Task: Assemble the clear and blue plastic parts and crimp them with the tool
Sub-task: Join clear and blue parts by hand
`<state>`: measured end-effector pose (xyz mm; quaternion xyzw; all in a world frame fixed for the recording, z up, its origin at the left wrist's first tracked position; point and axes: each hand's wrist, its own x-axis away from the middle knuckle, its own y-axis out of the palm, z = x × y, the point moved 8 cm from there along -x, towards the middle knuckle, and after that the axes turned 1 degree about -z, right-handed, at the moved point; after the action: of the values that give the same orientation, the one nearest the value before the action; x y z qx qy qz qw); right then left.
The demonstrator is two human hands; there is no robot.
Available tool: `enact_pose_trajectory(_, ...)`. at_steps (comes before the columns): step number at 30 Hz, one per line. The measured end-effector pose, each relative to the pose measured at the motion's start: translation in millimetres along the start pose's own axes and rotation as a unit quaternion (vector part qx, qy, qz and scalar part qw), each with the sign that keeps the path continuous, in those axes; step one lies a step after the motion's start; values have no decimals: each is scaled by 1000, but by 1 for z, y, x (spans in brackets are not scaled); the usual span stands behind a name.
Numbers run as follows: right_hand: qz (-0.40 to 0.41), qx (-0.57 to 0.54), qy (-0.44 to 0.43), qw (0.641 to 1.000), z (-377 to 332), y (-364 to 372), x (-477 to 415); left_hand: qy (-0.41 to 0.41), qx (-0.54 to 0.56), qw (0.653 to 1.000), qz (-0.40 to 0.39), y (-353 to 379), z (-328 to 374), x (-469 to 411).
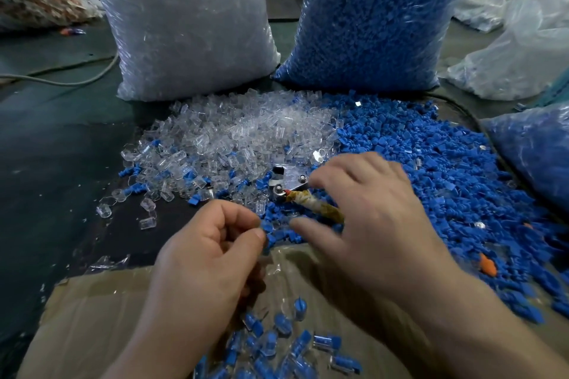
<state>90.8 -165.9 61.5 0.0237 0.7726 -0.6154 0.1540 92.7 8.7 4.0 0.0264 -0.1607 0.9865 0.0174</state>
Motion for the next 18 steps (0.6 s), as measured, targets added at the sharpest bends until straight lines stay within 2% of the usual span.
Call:
enact_pose_trajectory(4, 13, -35, -122, 992, -39, 6, 9, 52, -15, 999, 7, -1, 3, 3)
enact_pose_trajectory(8, 38, -62, -118, 990, -35, 1, 10, 73, 17, 997, -33, 4, 14, 8)
enact_pose_trajectory(12, 30, -84, -142, 986, -41, 2, 12, 34, 31, 999, -18, -2, 10, 4)
enact_pose_trajectory(14, 30, -95, -146, 984, -43, 0, 11, 13, 9, 998, -61, 2, 8, 2)
enact_pose_trajectory(18, 27, -131, -132, 982, -45, -4, 12, -1, 72, 993, -97, 5, 10, 3)
